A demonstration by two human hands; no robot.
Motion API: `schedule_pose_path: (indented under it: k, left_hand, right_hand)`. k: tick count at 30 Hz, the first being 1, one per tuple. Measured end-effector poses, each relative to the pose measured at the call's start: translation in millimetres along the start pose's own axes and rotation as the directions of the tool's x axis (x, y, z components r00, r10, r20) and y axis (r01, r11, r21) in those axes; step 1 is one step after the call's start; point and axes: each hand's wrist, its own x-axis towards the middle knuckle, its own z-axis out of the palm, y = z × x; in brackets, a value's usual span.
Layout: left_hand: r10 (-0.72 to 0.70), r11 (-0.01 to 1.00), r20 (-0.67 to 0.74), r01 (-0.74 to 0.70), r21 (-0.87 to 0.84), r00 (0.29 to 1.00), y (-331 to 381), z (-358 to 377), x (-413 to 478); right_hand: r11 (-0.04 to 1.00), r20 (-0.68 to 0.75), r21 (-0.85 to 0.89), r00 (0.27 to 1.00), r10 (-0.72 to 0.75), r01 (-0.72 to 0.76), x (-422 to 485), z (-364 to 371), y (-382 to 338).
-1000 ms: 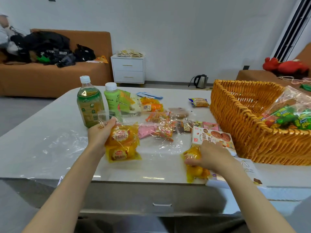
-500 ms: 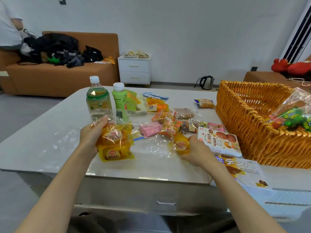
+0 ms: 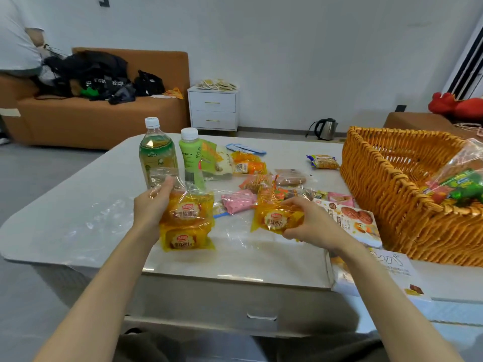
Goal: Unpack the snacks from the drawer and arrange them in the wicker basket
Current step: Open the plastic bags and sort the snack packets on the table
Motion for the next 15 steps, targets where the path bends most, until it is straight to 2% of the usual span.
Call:
schedule_pose_path:
  k: [4, 7, 10, 12, 15]
  left_hand:
    - [0.025, 0.994, 0.128, -0.039, 0.105, 0.991, -6, 8, 0]
    - [0.036, 0.976, 0.272, -0.093, 0.199, 0.962, -10, 19, -6]
    - [-0.015, 0.970, 0.301, -0.059, 0.234, 0.954, -10, 24, -7]
    - [-0.075, 0.968, 0.363, -0.019, 0.249, 0.929, -11, 24, -7]
    - [-0.095, 0.984, 0.459, 0.013, 0.177, 0.883, -10, 23, -9]
  right_hand:
    - [0.950, 0.125, 0.310, 0.992, -0.017, -0.023, 2, 6, -6]
    - [0.878, 0.074, 0.477, 0.997, 0.000, -0.035, 8, 10, -4]
    - [0.823, 0.085, 0.565, 0.996, 0.013, -0.059, 12, 12, -2]
    - [0.700, 0.131, 0.708, 0.991, 0.001, -0.094, 15, 14, -2]
    - [0.410, 0.245, 0.886, 0.969, -0.018, -0.216, 18, 14, -2]
